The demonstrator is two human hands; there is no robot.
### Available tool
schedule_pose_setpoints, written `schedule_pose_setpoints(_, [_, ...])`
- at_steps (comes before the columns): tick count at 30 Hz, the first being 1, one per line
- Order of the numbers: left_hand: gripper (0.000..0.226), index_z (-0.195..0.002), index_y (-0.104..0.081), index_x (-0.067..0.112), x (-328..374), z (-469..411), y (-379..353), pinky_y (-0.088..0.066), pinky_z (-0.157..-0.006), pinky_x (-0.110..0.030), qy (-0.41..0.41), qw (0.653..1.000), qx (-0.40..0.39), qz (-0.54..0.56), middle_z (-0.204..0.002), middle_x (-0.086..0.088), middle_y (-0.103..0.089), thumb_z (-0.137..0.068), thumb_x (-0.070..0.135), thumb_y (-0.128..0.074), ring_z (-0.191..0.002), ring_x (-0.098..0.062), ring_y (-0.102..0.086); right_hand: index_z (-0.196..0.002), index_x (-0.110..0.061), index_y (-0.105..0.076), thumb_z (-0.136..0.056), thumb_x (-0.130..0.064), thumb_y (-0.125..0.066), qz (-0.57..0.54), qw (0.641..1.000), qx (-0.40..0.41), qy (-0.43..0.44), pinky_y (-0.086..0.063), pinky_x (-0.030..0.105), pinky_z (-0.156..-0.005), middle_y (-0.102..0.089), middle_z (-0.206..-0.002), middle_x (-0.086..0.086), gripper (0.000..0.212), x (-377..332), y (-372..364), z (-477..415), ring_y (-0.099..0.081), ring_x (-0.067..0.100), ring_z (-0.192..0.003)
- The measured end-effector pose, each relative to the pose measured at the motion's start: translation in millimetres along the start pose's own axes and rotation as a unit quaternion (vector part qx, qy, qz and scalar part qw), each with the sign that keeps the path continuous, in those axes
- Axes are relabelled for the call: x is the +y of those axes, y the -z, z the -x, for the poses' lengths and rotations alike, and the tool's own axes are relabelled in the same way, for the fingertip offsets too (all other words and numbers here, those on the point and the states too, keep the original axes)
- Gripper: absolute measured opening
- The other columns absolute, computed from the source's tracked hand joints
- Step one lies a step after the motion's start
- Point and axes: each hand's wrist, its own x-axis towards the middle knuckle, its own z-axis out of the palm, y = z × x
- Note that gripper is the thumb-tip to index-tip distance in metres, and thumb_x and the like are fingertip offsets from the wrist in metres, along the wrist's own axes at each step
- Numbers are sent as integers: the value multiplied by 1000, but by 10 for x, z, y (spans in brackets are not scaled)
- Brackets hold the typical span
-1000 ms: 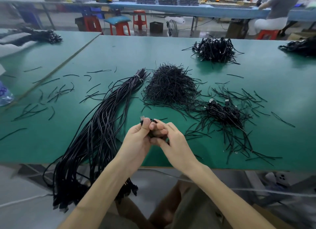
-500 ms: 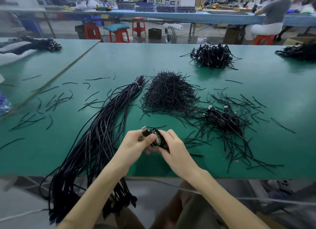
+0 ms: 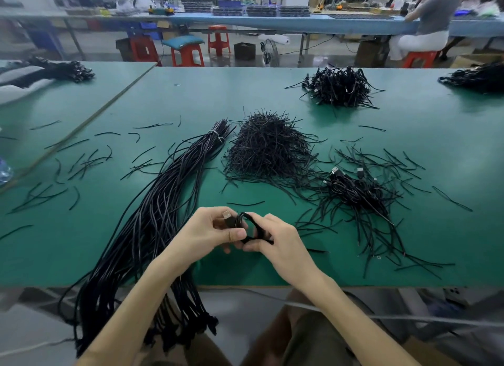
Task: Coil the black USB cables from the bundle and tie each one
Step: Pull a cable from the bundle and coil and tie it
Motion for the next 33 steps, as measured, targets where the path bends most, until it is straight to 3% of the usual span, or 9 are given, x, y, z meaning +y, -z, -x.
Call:
schedule_pose_setpoints(5, [47,-123,-65,17,-25,19,-13,-57,-61,-27,-15,1000,20,-15,-72,-8,-73,-81,8,-83,-64,-21,-70,-142,-19,-58,-90,-1,-68,-1,1000,-13,4,-43,13,-82,-52,-87,-1,56,4,-18,11,-55,6,-83])
schedule_pose_setpoints(9, [30,-110,-74,11,-38,12,-50,-57,-66,-24,-67,996,44,-40,-71,-8,-72,-82,5,-82,-61,-22,-69,-131,-19,-65,-90,-13,-72,22,1000,-17,10,-45,24,-79,-53,-86,-2,43,-20,-16,10,-53,11,-82])
schedule_pose_setpoints(11, [24,-106,-74,10,-53,5,-75,-57,-68,-24,-72,994,60,-48,-72,-8,-73,-84,2,-80,-62,-21,-70,-136,-21,-61,-92,-18,-71,43,999,-19,7,-47,30,-83,-52,-90,-5,45,-36,-27,19,-52,11,-85])
schedule_pose_setpoints(16, [19,-99,-75,13,-100,-29,-127,-59,-73,-29,-93,986,125,-54,-78,-9,-75,-85,2,-80,-68,-24,-73,-146,-16,-46,-100,-32,-60,117,993,-22,19,-49,34,-92,-53,-118,-3,51,-114,-67,67,-57,16,-106])
schedule_pose_setpoints(20, [16,-98,-75,12,-101,-44,-207,-59,-71,-26,-93,986,137,-35,-78,-8,-76,-84,5,-81,-69,-23,-73,-143,-11,-47,-104,-12,-54,191,981,-15,19,-52,38,-86,-51,-119,3,40,-113,-78,74,-60,24,-101])
schedule_pose_setpoints(23, [13,-96,-76,8,-57,-47,-121,-58,-67,-26,-34,995,98,-13,-77,-12,-76,-86,14,-81,-69,-24,-72,-127,-11,-58,-103,-10,-52,205,978,-7,43,-51,34,-75,-52,-105,1,25,-113,-66,81,-56,19,-90])
schedule_pose_setpoints(27, [25,-97,-75,6,4,-3,29,-58,-62,-27,61,998,14,-23,-78,-12,-75,-90,30,-77,-71,-25,-73,-103,-10,-63,-103,-16,-55,245,966,27,76,-38,29,-58,-47,-87,-3,10,-114,-107,105,-40,10,-74])
schedule_pose_setpoints(33, [33,-100,-71,9,43,34,82,-52,-54,-28,96,986,-78,-114,-75,-5,-73,-100,41,-61,-61,-21,-65,-93,-12,-60,-96,-2,-59,283,954,26,93,-41,32,-57,-47,-82,-1,10,-93,-137,108,-51,19,-75])
